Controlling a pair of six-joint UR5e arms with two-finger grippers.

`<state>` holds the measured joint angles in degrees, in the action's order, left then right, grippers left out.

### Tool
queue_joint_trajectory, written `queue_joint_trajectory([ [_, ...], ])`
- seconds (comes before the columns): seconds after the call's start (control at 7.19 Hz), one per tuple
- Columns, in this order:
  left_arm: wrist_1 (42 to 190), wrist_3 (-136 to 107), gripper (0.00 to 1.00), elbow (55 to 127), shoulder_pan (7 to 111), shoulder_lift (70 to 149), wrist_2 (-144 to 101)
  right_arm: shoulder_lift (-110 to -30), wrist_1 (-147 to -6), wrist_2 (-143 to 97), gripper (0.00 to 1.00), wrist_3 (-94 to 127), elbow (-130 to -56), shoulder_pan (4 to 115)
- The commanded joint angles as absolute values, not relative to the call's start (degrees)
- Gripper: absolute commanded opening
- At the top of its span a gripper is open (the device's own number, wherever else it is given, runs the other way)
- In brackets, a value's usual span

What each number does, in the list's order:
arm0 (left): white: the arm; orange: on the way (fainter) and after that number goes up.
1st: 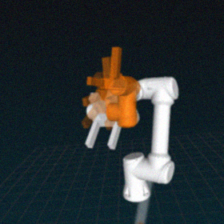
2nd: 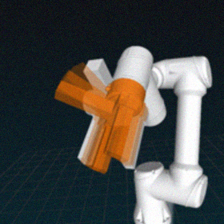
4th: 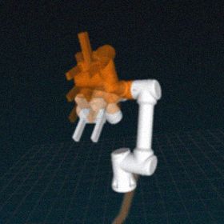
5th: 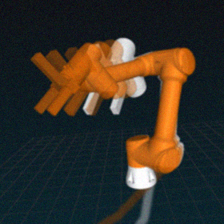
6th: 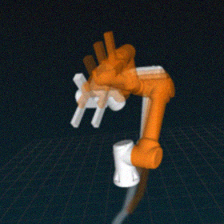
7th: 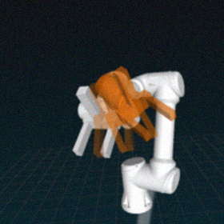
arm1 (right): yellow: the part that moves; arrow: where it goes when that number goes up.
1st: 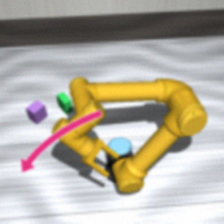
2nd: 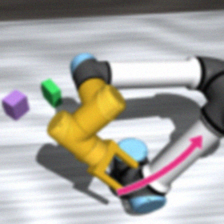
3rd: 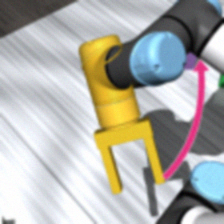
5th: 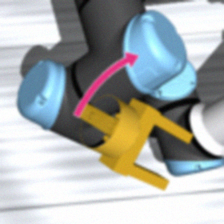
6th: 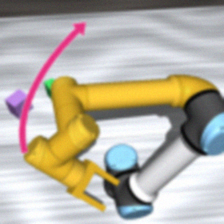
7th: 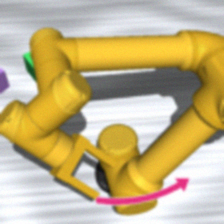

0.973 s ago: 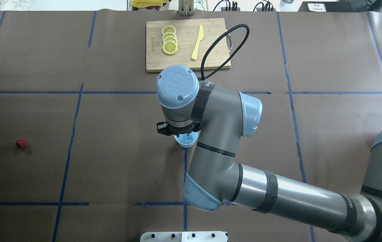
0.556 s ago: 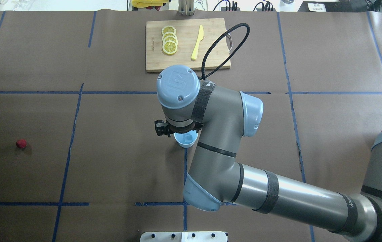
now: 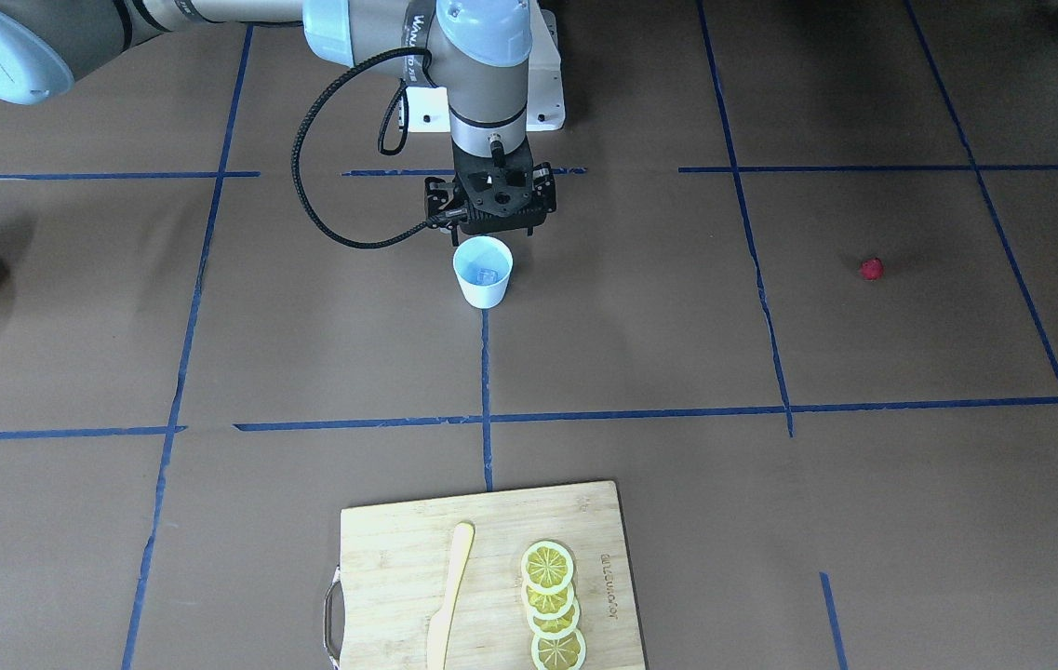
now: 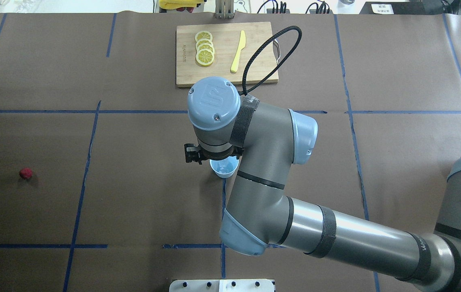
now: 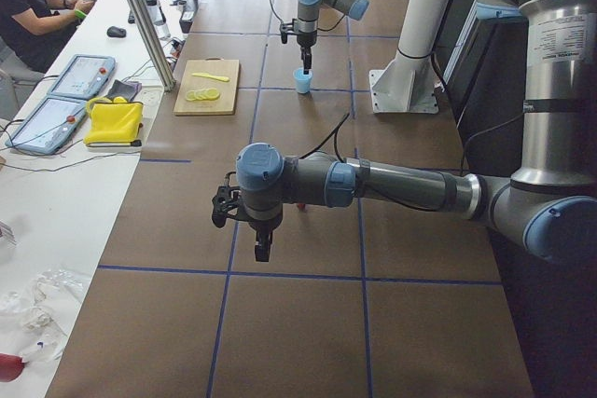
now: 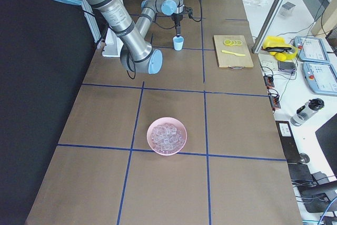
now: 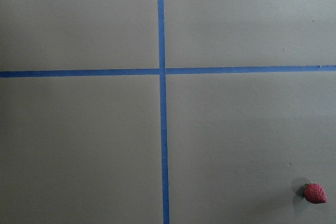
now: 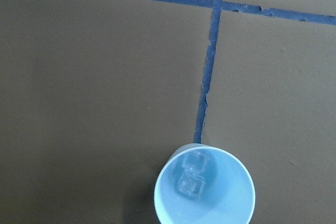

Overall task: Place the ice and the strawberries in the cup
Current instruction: 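Open the right gripper to drop the ice cube into the cup, then move the right gripper back over the pink ice bowl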

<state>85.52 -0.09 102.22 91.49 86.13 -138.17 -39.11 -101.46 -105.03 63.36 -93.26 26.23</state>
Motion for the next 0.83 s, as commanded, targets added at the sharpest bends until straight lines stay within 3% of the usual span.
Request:
queue_joint_trajectory([
  [0.0, 85.5, -0.1, 1.00, 102.2, 91.5, 86.1, -138.2, -39.7, -102.9, -105.3, 0.99, 63.4, -96.8, 27.5],
  [0.14, 85.5, -0.1, 1.00, 102.2, 91.5, 86.2, -138.1, -42.7, -108.0, -105.7, 0.99, 62.5, -103.7, 29.9],
  [0.42, 85.5, -0.1, 1.00, 102.6, 91.5, 86.3, -138.2, -57.2, -110.0, -105.8, 0.99, 53.8, -119.3, 36.2],
  [0.7, 85.5, -0.1, 1.00, 103.1, 91.5, 86.3, -138.2, -70.4, -109.7, -108.4, 0.99, 40.3, -125.3, 46.0],
])
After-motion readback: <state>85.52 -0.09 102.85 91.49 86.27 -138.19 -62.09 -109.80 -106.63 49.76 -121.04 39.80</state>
